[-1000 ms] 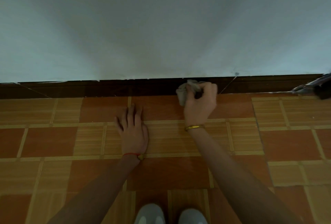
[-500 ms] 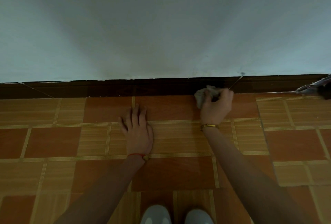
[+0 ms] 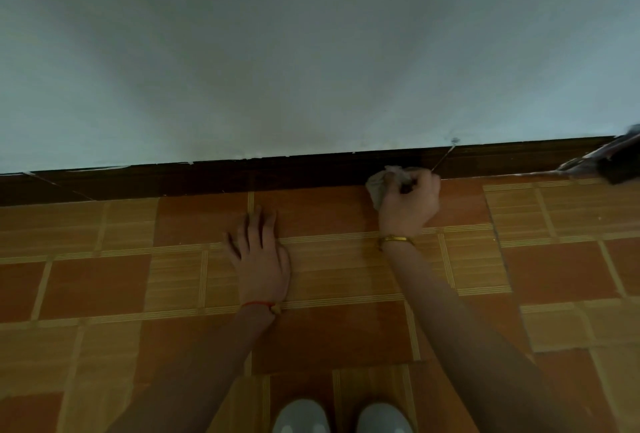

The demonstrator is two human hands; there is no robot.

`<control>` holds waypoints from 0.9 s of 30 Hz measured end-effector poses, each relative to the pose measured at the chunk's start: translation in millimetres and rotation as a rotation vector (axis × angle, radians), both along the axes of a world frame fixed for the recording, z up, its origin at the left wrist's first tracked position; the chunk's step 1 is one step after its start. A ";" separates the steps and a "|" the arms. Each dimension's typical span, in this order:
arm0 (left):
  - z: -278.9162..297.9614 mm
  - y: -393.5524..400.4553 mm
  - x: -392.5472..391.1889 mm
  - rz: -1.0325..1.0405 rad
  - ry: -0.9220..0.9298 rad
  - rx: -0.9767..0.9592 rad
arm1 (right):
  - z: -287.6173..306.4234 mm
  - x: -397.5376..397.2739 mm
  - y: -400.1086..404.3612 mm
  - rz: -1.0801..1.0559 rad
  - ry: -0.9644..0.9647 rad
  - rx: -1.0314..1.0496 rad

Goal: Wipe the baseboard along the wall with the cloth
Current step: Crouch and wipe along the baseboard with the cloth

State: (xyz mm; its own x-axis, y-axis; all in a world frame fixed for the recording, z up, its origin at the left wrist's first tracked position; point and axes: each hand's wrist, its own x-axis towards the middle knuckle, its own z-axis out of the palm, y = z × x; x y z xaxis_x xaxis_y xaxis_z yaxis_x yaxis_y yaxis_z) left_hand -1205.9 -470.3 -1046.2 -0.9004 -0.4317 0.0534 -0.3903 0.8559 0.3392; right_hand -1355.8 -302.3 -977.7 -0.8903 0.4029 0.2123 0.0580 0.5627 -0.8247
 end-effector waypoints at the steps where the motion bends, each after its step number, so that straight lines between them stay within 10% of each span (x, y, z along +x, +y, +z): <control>1: 0.0 0.8 -0.5 0.001 0.001 0.002 | 4.3 -3.3 6.4 -0.041 0.029 -0.014; 10: 1.0 0.6 -1.1 0.002 0.002 -0.015 | 27.6 24.1 -56.0 0.340 0.171 -0.045; 20: 1.0 0.2 0.3 -0.002 0.003 -0.013 | 31.8 -14.2 34.1 -0.100 0.181 -0.043; 27: -2.7 3.1 -1.6 0.015 0.024 -0.036 | 29.7 3.5 -2.2 0.175 0.201 0.046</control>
